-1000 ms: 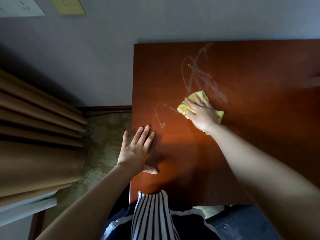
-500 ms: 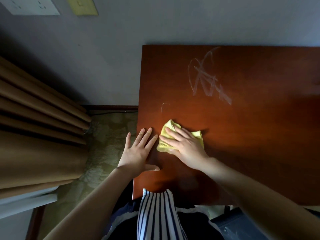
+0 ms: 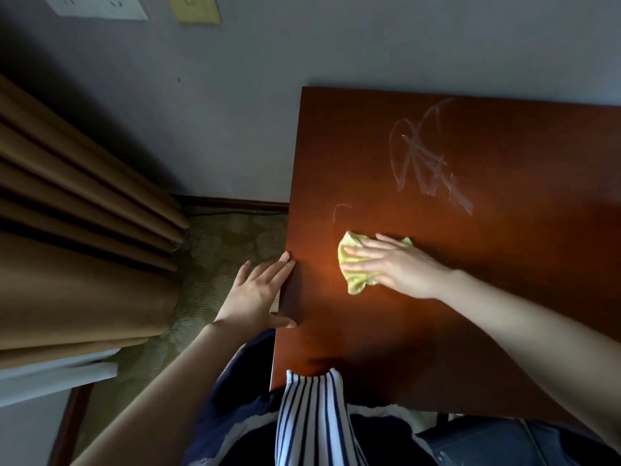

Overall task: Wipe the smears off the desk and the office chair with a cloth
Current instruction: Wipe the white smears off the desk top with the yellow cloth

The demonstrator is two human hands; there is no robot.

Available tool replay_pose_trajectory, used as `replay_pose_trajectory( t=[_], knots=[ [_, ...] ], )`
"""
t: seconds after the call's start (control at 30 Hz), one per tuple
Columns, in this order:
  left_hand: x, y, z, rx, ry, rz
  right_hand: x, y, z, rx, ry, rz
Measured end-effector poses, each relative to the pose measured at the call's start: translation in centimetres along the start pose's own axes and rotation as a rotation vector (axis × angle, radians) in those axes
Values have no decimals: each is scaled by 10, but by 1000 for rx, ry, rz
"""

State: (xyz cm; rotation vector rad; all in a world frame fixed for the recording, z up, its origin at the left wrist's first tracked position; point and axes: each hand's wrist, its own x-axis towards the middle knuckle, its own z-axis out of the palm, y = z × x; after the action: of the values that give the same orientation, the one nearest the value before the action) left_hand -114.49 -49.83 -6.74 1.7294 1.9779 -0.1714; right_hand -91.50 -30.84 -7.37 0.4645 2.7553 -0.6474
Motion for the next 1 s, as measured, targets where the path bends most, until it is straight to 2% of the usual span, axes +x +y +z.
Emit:
replay_pose_trajectory(
  t=[0.13, 0.23, 0.37, 0.47, 0.7, 0.9, 1.0],
  knots=[
    [5, -9, -10, 3, 20, 5, 37, 13, -23, -72, 2, 62],
    [6, -12, -15, 18, -3, 12, 64, 19, -35, -71, 13, 203],
    [7, -10, -15, 45, -42, 9, 91, 1, -30, 1, 126, 408],
    [6, -7, -14, 57, -57, 0, 89, -14, -16, -24, 170, 458],
    [3, -6, -11, 42, -65, 11, 39, -54, 22, -42, 181, 247],
    [1, -7, -10, 64, -83, 28, -6, -83, 51, -37, 127, 70],
    [-1, -5, -6, 114, -78, 20, -24, -81, 56, -35, 48, -47]
  ],
)
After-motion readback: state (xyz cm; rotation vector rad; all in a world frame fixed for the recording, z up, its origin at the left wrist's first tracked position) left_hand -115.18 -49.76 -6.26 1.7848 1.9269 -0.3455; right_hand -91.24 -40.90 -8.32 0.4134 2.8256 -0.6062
